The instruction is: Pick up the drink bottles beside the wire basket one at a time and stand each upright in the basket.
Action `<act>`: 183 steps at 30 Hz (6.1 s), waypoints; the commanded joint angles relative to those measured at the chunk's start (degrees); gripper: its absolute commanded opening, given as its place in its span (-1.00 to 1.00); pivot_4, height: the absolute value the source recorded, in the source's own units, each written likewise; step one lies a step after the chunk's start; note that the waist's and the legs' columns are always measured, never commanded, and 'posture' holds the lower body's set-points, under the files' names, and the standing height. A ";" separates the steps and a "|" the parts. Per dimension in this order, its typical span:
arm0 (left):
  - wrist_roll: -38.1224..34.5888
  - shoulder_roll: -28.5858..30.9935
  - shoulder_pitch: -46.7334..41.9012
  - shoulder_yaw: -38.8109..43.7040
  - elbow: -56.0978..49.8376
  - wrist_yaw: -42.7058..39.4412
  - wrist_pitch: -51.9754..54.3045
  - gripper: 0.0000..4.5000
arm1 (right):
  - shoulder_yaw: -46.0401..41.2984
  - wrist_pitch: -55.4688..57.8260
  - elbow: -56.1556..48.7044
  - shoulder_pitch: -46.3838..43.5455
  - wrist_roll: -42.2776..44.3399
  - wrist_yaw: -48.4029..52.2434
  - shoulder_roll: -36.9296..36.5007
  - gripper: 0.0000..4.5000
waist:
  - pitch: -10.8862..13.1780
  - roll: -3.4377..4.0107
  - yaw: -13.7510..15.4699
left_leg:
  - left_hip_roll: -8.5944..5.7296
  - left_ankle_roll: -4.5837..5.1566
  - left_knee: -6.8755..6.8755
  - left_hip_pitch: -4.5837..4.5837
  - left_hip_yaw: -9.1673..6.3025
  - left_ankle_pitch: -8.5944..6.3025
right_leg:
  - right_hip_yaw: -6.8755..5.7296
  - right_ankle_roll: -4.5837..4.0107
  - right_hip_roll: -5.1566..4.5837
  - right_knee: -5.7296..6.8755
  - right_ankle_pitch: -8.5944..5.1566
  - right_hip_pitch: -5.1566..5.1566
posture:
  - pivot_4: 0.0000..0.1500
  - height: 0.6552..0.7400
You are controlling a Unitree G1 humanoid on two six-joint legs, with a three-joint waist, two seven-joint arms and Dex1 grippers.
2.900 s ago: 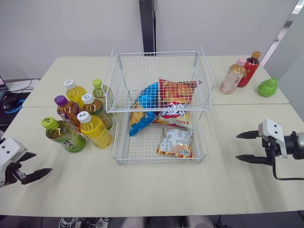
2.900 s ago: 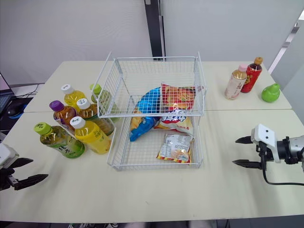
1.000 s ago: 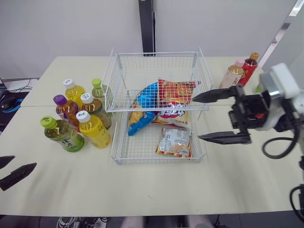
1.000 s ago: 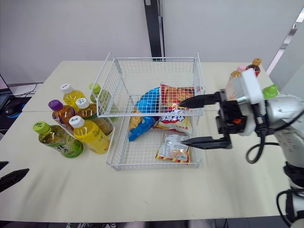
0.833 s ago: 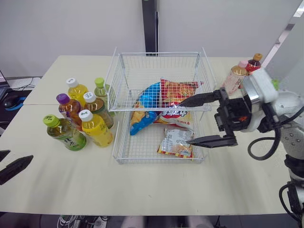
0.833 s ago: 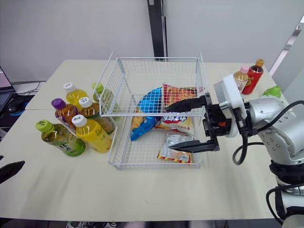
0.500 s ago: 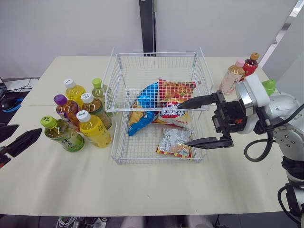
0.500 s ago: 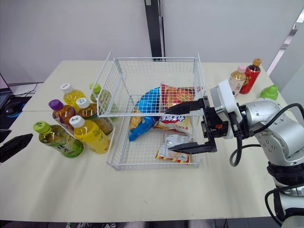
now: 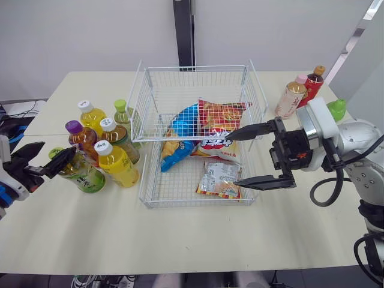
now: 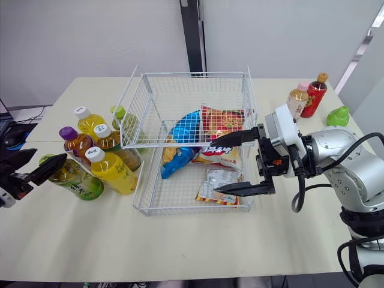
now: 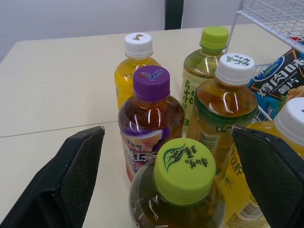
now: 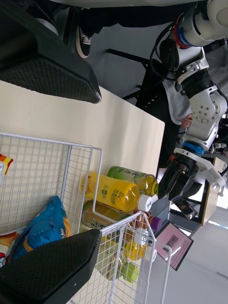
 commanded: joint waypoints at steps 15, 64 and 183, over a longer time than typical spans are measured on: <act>2.75 0.57 0.80 -2.03 1.09 -0.89 -4.14 -0.40 | -2.05 0.04 -0.82 -1.88 0.97 0.17 -0.63 1.00 | 0.00 0.00 0.01 | 0.00 0.00 0.00 0.00 0.00 0.00 | 0.00 0.00 0.00 0.00 0.00 0.00 | 1.00 1.00; 22.33 -22.58 -104.50 -49.07 71.60 -23.90 -12.39 -0.40 | -24.12 6.37 -11.99 13.71 2.92 -29.51 -7.11 1.00 | 0.58 -0.46 -1.07 | -0.13 0.10 1.13 -1.57 0.37 -0.03 | 0.11 0.51 0.44 0.38 0.32 -1.09 | 1.00 1.00; 13.27 5.72 -28.77 -15.51 29.89 -8.22 -10.55 -0.39 | -1.06 9.98 -12.80 -1.01 0.26 -22.06 2.34 1.00 | 0.46 -0.50 -0.20 | 0.62 0.11 1.23 -0.80 0.76 -0.06 | 1.06 0.12 0.90 0.82 0.73 -1.04 | 1.00 1.00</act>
